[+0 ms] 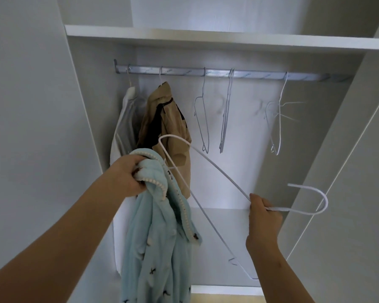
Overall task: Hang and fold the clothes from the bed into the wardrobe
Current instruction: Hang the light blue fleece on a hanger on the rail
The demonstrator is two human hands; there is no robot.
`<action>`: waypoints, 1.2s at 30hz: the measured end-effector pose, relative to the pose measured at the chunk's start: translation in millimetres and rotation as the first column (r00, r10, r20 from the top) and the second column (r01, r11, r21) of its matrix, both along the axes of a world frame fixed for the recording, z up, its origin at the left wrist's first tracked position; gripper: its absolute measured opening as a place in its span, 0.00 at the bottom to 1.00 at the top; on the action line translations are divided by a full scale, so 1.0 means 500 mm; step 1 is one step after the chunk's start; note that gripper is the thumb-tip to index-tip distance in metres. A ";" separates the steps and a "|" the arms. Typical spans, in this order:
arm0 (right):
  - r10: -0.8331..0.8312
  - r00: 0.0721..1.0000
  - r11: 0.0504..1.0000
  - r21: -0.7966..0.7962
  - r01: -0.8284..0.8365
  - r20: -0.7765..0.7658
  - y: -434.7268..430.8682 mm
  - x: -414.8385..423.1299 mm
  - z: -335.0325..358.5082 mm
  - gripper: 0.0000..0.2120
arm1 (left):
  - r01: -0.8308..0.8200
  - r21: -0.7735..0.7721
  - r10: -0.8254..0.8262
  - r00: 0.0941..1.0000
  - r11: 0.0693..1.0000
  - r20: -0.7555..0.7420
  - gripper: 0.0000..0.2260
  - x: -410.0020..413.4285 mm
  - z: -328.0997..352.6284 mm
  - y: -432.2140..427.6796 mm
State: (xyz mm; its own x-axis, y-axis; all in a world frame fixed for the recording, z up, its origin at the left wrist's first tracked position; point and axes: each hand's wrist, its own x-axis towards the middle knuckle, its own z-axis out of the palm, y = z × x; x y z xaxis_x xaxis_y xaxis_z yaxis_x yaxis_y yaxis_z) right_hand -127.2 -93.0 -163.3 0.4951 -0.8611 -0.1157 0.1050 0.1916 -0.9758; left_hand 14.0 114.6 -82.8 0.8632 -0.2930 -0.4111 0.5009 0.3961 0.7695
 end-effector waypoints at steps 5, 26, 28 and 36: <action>0.050 0.999 0.998 0.024 -0.050 -0.017 -0.006 -0.006 -0.005 0.13 | -0.008 0.203 0.015 0.999 0.979 -0.030 0.15 0.015 -0.009 0.002; 0.131 0.951 0.919 -0.326 -0.222 -0.278 0.009 -0.001 0.026 0.21 | -0.156 0.780 -0.329 0.844 0.606 0.424 0.08 0.018 0.002 -0.018; 0.155 0.944 0.921 -0.303 -0.244 -0.290 0.006 0.003 0.032 0.21 | -0.186 0.794 -0.318 0.845 0.579 0.429 0.08 0.026 0.006 -0.010; 0.146 0.931 0.863 -0.418 -0.285 -0.333 0.012 0.007 0.058 0.26 | -0.271 0.861 -0.431 0.777 0.430 0.459 0.12 -0.009 0.001 -0.015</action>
State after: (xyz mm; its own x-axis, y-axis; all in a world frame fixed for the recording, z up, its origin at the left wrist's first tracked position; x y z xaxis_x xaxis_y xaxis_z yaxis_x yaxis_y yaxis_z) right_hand -123.7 -87.2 -134.2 0.6801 -0.7267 0.0969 -0.1778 -0.2917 -0.9398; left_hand 9.6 107.2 -82.5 0.9836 -0.1717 0.0550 -0.1557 -0.6560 0.7385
